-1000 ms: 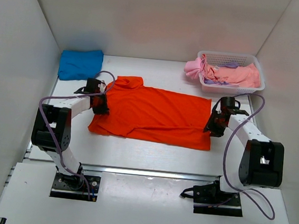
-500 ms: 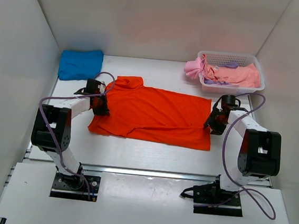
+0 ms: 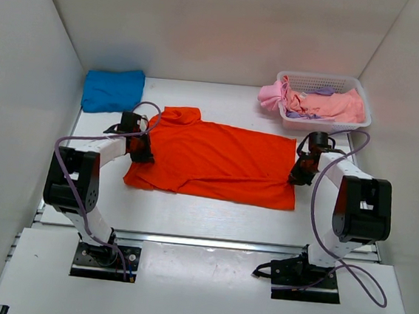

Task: Fold and stack the t-shirts
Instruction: Fold the flattened tshirt in 1/3 of the way

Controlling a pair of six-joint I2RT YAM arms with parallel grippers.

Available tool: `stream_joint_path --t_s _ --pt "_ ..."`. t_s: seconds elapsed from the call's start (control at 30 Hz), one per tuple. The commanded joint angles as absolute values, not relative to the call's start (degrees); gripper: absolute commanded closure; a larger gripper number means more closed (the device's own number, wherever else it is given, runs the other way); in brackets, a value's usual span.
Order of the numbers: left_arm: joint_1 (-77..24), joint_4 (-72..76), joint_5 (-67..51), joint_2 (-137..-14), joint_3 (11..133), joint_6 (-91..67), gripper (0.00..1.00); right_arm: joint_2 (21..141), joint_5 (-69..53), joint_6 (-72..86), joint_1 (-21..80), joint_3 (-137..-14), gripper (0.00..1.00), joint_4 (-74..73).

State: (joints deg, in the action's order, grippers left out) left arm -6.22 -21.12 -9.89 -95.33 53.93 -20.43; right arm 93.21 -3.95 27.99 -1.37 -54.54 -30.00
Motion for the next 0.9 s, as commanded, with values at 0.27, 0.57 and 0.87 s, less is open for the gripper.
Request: stream_joint_path --t_s 0.27,0.57,0.87 --pt "-5.5 -25.2 -11.6 -84.7 56.3 -18.6 1.0 80.2 3.2 26.6 2.5 -56.4 1.0 -38.2" --pt "-5.4 -30.0 -11.8 -73.0 54.1 -17.2 1.0 63.9 3.3 27.2 4.7 -51.5 1.0 -50.7" --pt "-5.4 -33.5 -11.8 -63.4 50.2 -17.6 1.0 58.2 1.0 26.9 3.4 -48.6 1.0 -59.3"
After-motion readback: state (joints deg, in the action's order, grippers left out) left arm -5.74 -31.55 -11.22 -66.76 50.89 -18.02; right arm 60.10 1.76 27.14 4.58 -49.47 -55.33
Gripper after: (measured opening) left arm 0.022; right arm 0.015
